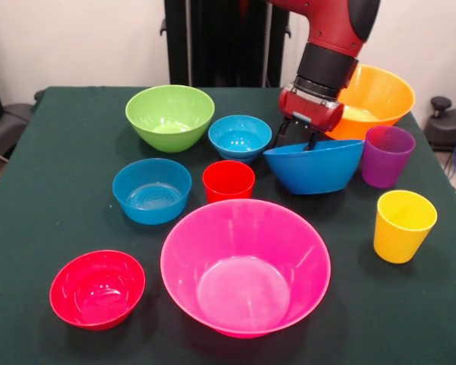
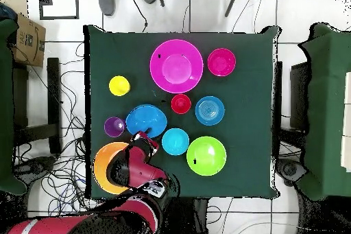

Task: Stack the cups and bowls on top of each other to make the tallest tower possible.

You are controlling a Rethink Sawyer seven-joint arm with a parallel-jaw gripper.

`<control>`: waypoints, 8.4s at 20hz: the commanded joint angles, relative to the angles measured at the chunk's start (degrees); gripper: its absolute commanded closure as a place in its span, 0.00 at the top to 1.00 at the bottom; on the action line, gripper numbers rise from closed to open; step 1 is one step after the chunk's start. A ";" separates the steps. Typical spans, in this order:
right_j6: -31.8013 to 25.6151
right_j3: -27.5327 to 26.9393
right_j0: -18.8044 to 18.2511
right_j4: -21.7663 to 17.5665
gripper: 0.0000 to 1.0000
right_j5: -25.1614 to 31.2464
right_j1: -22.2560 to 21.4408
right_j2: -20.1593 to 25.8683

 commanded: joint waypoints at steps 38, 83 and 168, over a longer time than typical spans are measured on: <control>6.26 -8.43 -0.05 0.75 1.00 10.16 -1.88 4.39; 8.08 -4.11 -7.47 -6.78 0.00 13.20 -8.69 11.77; -12.08 10.22 -52.23 -46.07 0.00 40.76 -29.78 31.88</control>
